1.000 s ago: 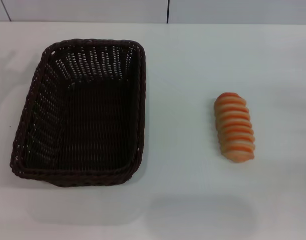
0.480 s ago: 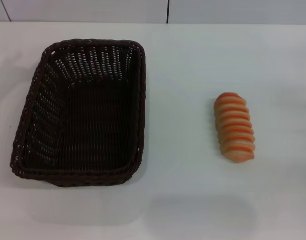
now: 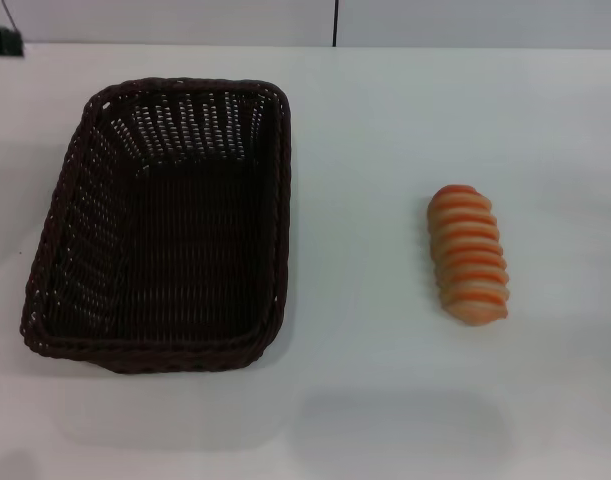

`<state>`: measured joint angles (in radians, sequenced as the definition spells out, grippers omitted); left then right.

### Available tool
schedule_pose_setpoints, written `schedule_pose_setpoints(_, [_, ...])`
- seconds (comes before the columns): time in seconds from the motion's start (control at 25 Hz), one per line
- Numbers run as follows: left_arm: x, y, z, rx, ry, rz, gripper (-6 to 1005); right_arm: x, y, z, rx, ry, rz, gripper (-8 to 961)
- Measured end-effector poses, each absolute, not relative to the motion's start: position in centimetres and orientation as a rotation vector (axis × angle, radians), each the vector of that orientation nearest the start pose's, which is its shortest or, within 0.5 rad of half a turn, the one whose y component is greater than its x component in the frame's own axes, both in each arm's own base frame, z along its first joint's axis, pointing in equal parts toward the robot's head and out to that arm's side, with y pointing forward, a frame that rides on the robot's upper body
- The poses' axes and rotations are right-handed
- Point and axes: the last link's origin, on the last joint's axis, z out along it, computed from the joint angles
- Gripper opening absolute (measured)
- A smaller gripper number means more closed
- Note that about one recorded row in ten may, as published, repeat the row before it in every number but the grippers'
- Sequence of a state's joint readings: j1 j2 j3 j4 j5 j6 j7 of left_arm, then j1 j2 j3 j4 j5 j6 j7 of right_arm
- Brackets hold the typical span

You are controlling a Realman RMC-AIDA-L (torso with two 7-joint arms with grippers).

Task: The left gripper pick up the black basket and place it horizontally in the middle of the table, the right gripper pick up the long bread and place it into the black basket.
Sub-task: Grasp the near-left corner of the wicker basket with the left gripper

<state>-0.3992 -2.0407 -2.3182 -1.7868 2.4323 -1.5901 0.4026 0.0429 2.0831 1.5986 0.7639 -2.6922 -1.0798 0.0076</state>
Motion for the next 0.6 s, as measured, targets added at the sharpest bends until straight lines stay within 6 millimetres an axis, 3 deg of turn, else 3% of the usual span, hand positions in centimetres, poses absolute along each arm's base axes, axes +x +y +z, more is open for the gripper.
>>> schedule_pose_setpoints(0.08, [-20.5,33.8,16.6,-1.991,-1.212,-0.147,789,34.8,28.8,11.0,-1.043,0.421,0.730,791])
schedule_pose_setpoints(0.16, [-20.1,34.2,14.6,-2.005,-1.228,0.004,789,34.7,28.9,10.8,-1.049,0.421,0.731,791])
schedule_pose_setpoints(0.6, [-20.3,34.5,12.0,-2.036,-1.281,0.119,785,34.5,29.0,10.6,-1.058,0.422,0.735,791])
